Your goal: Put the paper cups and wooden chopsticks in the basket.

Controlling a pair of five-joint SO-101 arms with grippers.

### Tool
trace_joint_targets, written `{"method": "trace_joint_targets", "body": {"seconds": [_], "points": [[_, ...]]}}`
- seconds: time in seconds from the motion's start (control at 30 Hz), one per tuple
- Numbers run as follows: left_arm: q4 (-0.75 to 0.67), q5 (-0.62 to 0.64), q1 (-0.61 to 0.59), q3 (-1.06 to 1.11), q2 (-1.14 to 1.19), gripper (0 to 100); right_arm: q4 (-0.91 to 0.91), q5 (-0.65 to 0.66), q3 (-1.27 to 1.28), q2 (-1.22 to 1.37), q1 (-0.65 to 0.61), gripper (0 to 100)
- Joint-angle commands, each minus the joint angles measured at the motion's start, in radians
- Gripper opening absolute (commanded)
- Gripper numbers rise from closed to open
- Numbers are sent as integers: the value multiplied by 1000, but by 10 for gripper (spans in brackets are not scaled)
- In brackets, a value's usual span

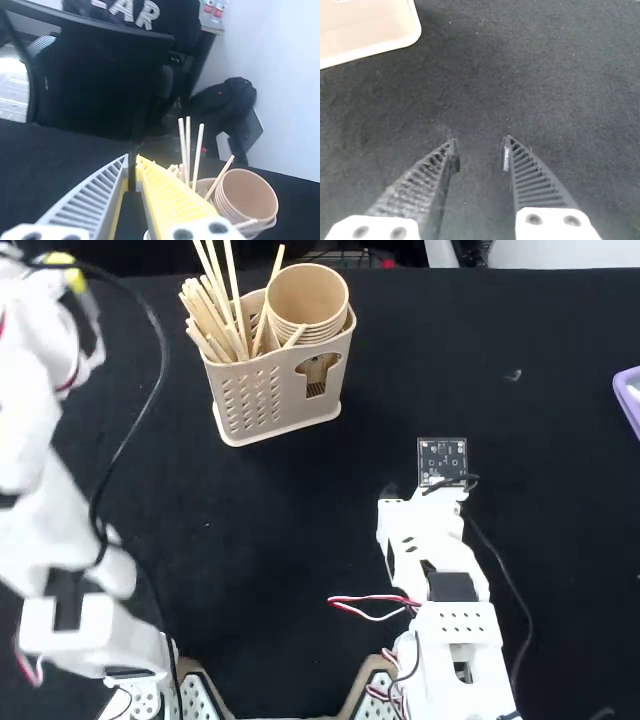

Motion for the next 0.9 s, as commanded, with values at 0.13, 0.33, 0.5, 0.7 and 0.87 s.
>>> {"method": "trace_joint_targets", "body": {"seconds": [0.13,0.33,0.5,0.7,0.87], "points": [[-63,-12,-15,699,-439,30,-25,11,-50,-22,-15,149],[-233,-64,-15,1279,-709,30,-21,11,-48,-22,-12,149],[-508,-137,-47,1816,-908,30,-17,11,-65,-22,-9,149],[-781,-103,-189,2236,-1117,30,129,11,-176,-22,-8,149],[-756,-112,-185,2153,-1186,75,264,11,-323,-21,-11,151]]}}
